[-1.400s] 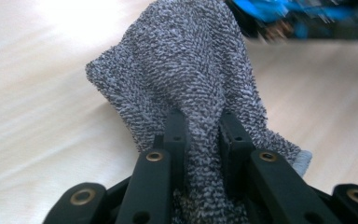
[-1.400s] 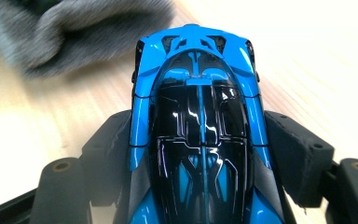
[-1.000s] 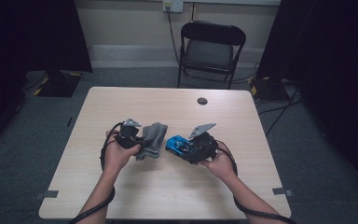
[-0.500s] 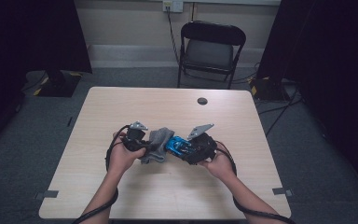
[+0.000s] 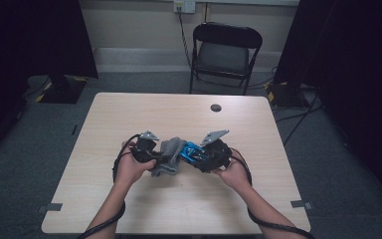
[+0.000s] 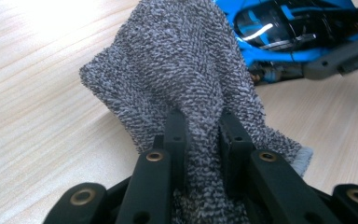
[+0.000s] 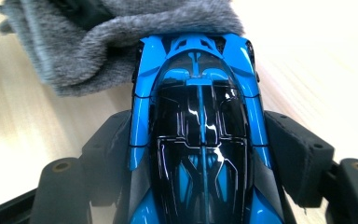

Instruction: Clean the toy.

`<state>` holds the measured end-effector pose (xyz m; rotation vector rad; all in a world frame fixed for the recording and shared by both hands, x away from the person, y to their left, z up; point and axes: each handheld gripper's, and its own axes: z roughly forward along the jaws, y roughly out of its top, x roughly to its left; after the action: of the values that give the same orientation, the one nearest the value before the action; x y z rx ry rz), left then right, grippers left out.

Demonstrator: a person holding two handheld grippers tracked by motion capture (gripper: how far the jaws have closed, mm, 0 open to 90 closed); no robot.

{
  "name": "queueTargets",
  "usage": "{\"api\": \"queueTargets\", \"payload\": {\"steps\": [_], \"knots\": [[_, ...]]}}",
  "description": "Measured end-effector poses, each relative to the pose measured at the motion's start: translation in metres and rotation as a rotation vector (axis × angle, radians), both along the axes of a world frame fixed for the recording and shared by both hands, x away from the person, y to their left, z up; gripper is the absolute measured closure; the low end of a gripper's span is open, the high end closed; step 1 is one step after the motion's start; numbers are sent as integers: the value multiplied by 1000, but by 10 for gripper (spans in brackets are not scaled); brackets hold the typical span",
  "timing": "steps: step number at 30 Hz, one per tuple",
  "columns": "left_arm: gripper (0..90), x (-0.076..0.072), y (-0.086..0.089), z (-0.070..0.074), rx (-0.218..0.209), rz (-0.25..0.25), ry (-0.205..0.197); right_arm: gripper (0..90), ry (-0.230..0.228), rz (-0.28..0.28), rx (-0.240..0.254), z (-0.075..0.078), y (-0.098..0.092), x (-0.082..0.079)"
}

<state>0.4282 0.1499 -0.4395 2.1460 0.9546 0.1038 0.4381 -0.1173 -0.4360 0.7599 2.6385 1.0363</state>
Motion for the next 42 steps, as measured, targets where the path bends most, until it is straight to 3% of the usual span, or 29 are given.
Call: {"api": "queueTargets", "payload": {"steps": [18, 26, 32, 42], "knots": [[764, -16, -2, -1, -23, -42, 12, 280, 7, -76, -2, -2, -14, 16], [763, -25, -2, -5, -5, -79, 27, 280, 10, -106, 12, 0, -20, 24], [764, -24, 10, -7, -1, -18, 28, 280, 9, -105, 20, 3, -22, 26], [764, -6, 24, 2, 9, 63, -9, 280, -3, -64, 28, 8, -17, 16]]}}
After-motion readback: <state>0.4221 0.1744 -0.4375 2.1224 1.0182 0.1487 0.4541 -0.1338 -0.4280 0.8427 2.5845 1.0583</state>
